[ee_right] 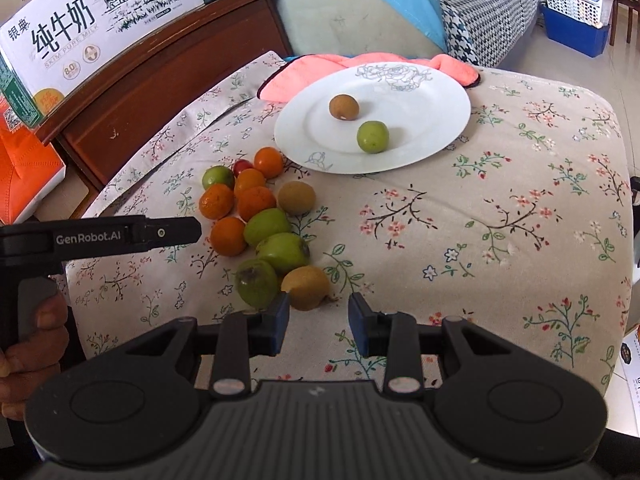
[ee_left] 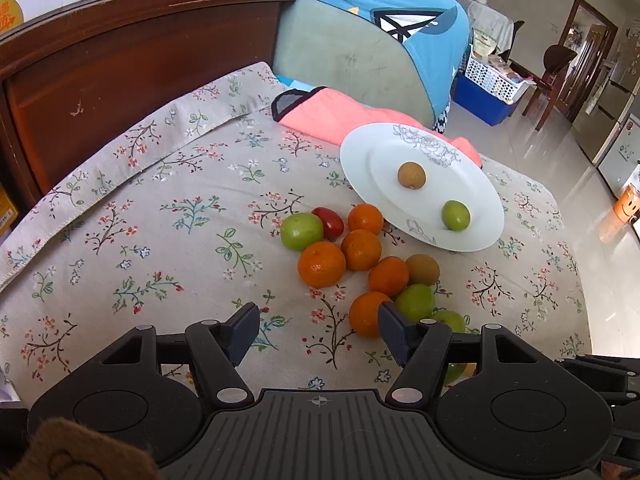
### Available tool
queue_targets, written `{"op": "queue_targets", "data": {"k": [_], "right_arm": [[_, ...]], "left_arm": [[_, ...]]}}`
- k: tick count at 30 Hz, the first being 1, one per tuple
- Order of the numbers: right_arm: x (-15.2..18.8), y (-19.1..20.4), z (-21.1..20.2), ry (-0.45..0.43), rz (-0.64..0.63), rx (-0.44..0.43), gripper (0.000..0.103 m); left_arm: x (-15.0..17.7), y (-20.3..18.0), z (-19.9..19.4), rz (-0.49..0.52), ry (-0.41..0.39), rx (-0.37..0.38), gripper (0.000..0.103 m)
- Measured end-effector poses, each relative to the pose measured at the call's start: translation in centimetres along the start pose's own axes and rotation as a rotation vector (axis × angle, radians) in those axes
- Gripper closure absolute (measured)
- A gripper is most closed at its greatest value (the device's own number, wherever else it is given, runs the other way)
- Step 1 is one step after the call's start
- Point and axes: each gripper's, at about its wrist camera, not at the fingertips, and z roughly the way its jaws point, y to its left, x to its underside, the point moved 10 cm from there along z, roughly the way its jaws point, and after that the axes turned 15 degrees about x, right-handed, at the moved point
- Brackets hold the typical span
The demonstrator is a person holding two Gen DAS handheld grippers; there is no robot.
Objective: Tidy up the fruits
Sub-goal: 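Withdraw both open tools from the plate back toward the fruit, then grasp a brown kiwi with the right tool while the left tool grasps a large green lime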
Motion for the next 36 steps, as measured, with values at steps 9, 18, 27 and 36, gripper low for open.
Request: {"op": "queue_targets", "data": {"k": [9, 18, 27, 36], "right_arm": [[-0.5, 1.2, 1.0, -0.03, -0.055, 0.012, 0.069], [-0.7, 1.8, 1.6, -0.057, -0.076, 0.023, 0.074], [-0.9, 0.6, 1.3, -0.047, -0.03, 0.053, 0.074], [-0.8, 0.1, 1.4, -0.026, 0.008, 0.051, 0.074]], "left_arm": [[0.5, -1.0, 0.6, 0.03, 0.02, 0.027, 0.038], [0.7, -1.9, 1.5, 0.081, 0.023, 0.029, 0.04], [0.6, -2.8, 1.5, 0.107, 0.016, 0.067, 0.059], [-0.2, -0.9, 0.0, 0.027, -0.029, 0.039, 0.062]]}}
